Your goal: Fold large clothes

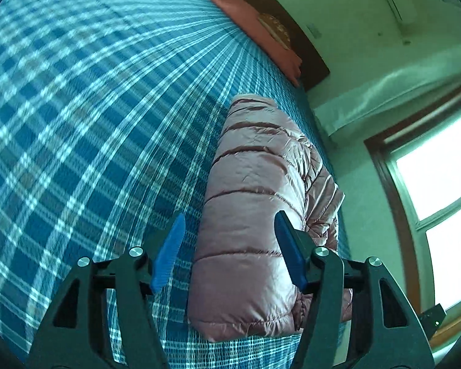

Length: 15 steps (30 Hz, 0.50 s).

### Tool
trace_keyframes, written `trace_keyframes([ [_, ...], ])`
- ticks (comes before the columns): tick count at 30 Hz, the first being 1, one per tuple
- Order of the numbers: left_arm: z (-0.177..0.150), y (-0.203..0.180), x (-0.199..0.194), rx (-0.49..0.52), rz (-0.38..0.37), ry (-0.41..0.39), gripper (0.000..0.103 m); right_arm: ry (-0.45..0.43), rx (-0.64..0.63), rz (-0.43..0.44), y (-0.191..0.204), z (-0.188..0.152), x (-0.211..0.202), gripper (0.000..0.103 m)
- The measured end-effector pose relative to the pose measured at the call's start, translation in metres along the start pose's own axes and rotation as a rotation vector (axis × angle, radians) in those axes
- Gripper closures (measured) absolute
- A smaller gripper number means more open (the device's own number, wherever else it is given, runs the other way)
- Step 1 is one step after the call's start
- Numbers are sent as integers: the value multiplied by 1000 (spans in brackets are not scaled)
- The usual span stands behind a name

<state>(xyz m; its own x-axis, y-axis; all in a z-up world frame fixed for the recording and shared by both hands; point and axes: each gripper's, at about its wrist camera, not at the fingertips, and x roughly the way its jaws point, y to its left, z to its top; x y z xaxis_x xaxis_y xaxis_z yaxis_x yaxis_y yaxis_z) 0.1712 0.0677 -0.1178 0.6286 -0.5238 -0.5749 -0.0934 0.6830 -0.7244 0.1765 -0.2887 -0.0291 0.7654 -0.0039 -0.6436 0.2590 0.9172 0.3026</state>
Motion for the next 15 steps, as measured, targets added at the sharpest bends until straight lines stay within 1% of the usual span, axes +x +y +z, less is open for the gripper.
trace_keyframes([
  [1,-3,3,1,-14,-10,4,41,-1,2,24,6,0,-2,28],
  [3,-8,8,3,-37,-24,9,39,8,6,66,15,-4,-2,23],
  [4,-12,10,5,-48,-30,16,37,20,4,82,20,-6,1,23],
  [9,-24,20,16,-88,-40,51,37,98,6,136,40,-16,27,23],
  [15,-34,24,25,-118,-64,66,36,132,42,149,45,-18,51,23],
])
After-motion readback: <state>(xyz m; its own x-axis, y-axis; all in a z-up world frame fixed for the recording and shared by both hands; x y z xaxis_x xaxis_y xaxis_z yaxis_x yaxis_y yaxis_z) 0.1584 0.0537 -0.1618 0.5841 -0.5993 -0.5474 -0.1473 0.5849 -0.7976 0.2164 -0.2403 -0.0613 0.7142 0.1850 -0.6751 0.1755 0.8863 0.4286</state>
